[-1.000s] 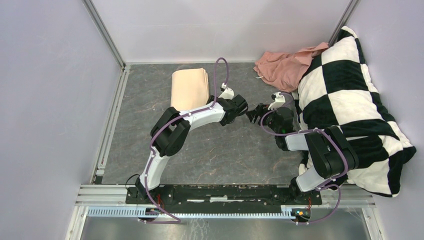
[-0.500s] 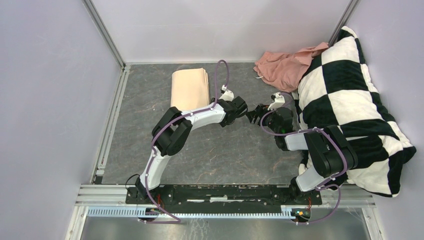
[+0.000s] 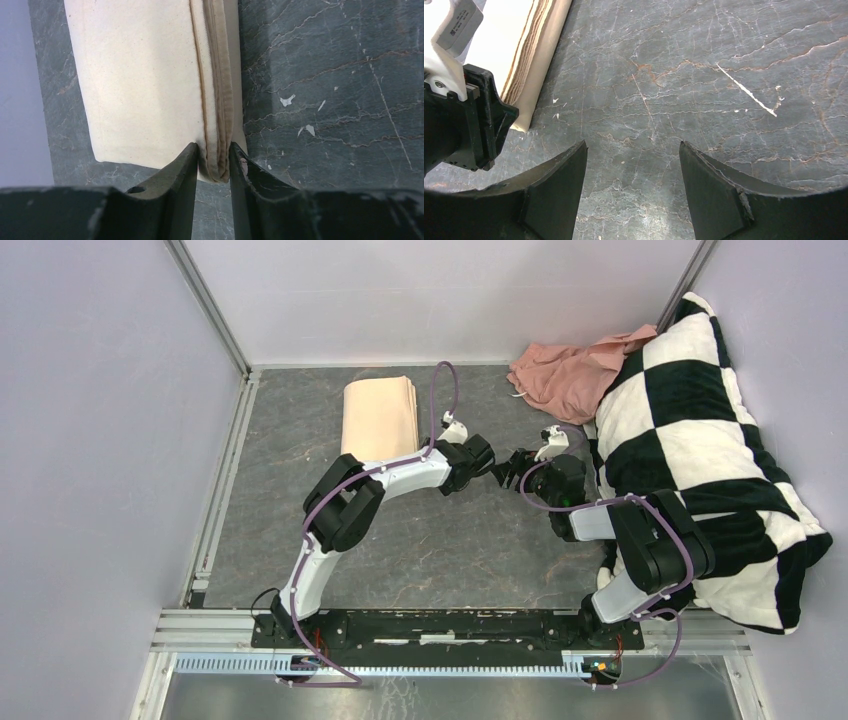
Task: Open and lay out the surgical kit
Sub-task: Open the surgical kit at the center of the board.
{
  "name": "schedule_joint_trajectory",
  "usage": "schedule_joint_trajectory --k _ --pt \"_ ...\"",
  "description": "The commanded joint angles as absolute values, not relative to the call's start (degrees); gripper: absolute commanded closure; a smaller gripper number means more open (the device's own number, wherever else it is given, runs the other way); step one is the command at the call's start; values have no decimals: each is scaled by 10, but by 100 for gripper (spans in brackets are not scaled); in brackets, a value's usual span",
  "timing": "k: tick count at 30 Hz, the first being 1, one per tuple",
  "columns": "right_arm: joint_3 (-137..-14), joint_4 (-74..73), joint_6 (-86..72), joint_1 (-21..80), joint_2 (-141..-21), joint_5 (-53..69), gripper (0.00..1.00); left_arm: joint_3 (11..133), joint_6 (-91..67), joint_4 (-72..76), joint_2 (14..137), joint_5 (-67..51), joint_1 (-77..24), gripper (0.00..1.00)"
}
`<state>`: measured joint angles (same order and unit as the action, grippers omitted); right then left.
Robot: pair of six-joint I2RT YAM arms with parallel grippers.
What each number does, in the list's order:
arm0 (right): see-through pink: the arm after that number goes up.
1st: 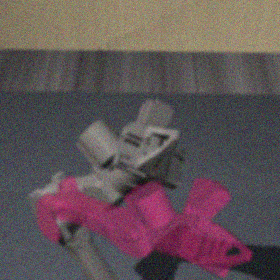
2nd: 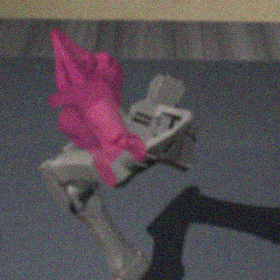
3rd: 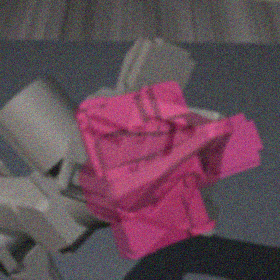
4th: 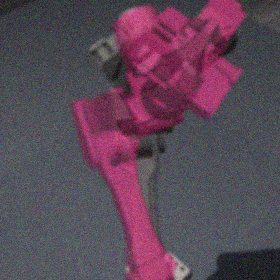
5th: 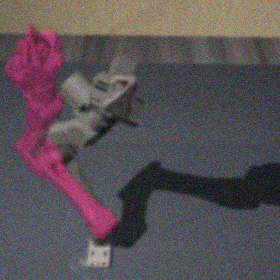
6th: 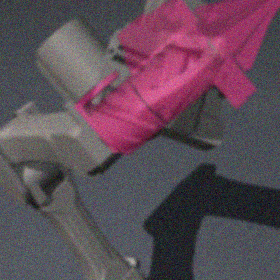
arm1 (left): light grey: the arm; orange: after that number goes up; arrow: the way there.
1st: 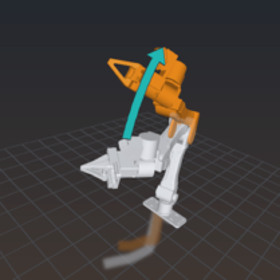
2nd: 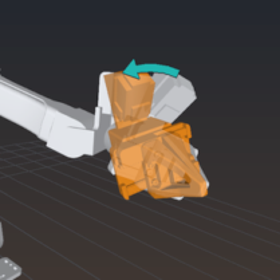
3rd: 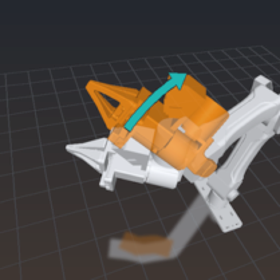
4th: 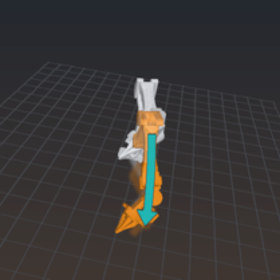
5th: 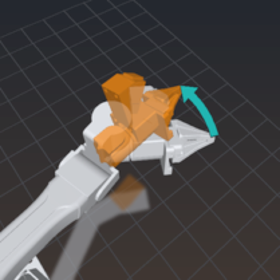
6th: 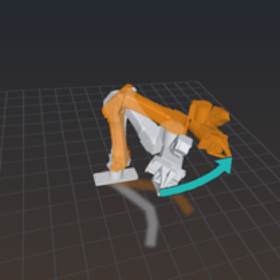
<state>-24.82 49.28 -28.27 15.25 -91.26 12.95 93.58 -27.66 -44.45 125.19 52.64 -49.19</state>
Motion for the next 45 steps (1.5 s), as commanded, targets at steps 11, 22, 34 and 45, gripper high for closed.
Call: schedule_joint_trajectory --k 11,22,34,45 --pt "-266 525 -291 150 -923 148 26 919 -270 -428 1187 548 -481 59" --pt "-268 524 -292 150 -925 151 27 894 -291 -434 1160 558 -451 98" --pt "-270 524 -293 150 -926 156 27 736 -489 -449 951 550 -140 98" --pt "-274 532 -290 157 -930 168 29 714 -476 -416 899 315 81 21"
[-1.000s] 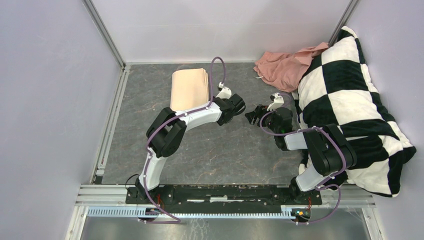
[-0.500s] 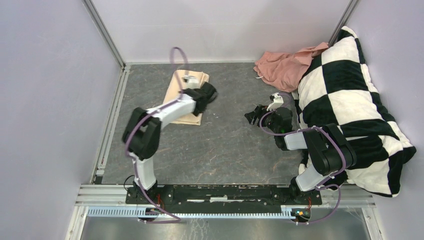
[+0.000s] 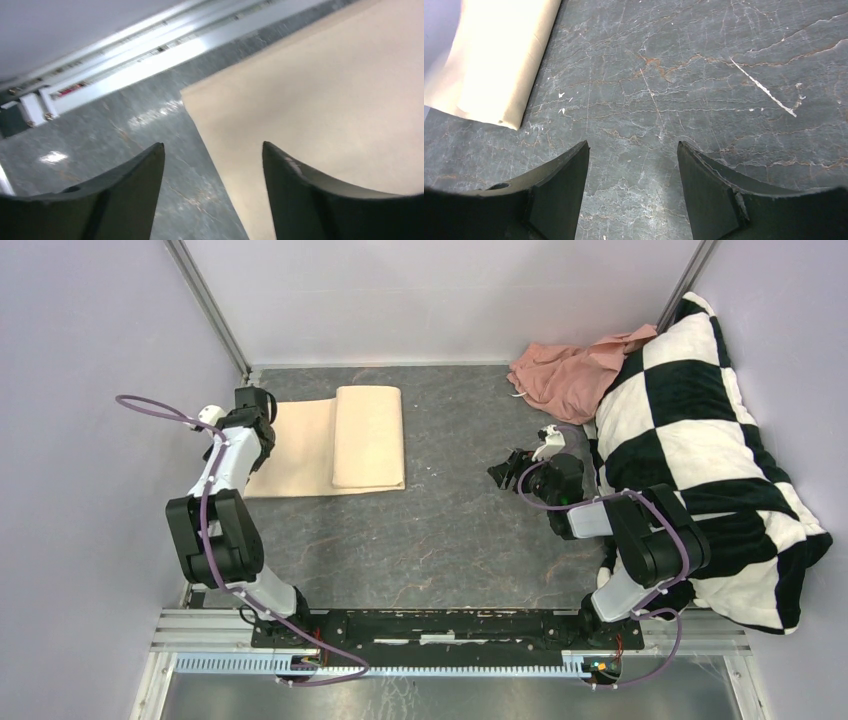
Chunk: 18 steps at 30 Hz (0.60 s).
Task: Open and lay out the surgical kit
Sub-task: Open the surgical kit at the center of the board.
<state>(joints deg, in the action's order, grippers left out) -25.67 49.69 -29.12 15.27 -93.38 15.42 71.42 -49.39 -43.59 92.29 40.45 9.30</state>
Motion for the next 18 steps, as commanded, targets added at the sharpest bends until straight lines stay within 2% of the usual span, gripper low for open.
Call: schedule_joint_trajectory --k 1,4,7,10,14,18 --pt "-274 532 -288 159 -931 167 29 711 -467 -420 892 311 80 17" --pt "-280 529 -287 163 -940 174 29 690 -443 -420 856 307 69 1" --pt "-284 530 -293 164 -947 182 29 665 -411 -408 817 284 47 0" --pt "-284 537 -299 166 -949 190 29 634 -350 -359 791 204 11 0" --pt "-287 538 -298 172 -950 191 29 640 -314 -343 832 175 -85 0" --pt "-291 535 -296 174 -954 194 29 646 -345 -306 882 168 -110 0"
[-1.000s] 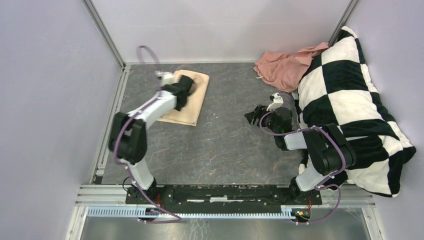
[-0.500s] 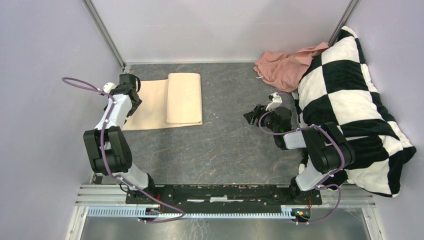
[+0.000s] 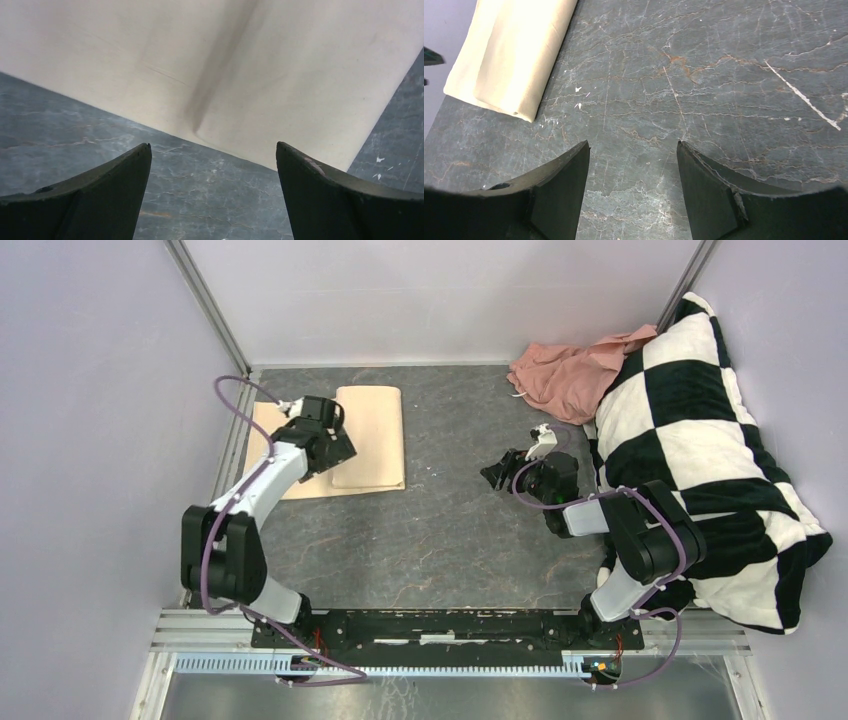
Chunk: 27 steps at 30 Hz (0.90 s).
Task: Open and lay out the surgical kit
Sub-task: Open the surgical kit at the center of the board.
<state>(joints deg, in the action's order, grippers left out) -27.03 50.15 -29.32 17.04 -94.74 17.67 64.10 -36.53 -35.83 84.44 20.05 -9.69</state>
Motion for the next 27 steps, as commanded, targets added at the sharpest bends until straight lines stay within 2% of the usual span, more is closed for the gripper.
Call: schedule_joint_trajectory --k 1,5,15,17,22,25,27 --pt "-292 532 -295 174 -954 194 29 640 -353 -283 884 168 -107 0" --pt "-294 526 -290 173 -952 191 29 607 -395 -213 882 119 -78 0" --pt "-300 527 -293 174 -957 199 29 435 -455 -57 843 -42 20 3" --pt "-300 528 -294 173 -957 200 29 414 -457 -24 844 -66 30 7" --pt "-300 528 -294 174 -959 199 29 395 -466 -5 841 -77 33 28" --pt "-299 529 -294 174 -959 199 29 397 -463 -33 820 -56 33 30" --pt "-300 529 -295 174 -960 201 29 403 -462 -62 802 -42 31 25"
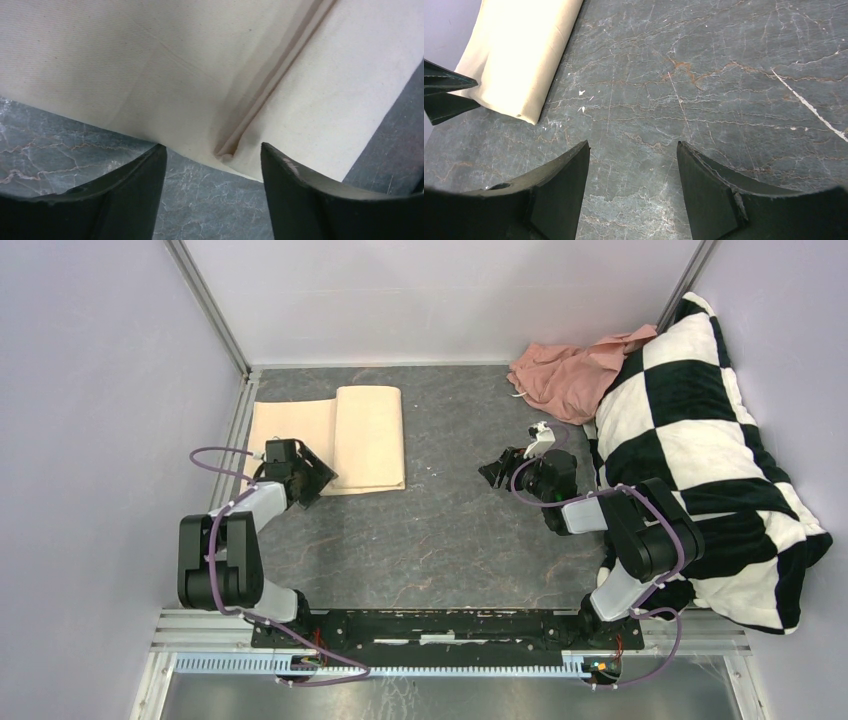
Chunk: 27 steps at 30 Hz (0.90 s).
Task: Open and lay out the surgical kit
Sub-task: Open the surgical kit at the center of the board.
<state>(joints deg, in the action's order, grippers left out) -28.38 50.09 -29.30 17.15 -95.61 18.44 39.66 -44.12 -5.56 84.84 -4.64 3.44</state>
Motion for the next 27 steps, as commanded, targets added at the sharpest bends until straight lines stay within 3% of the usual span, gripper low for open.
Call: schedule_joint_trajectory --k 1,4,10,27 --pt "-300 530 -297 173 -961 201 29 404 -462 -80 792 -37 30 20" --pt "-301 532 -299 174 -962 204 29 406 -459 -92 765 -41 27 16" --pt "-301 530 -300 174 -963 205 29 432 -452 -86 788 -78 28 30" --pt "-304 533 -302 174 -969 209 30 412 -466 -2 868 -120 27 43"
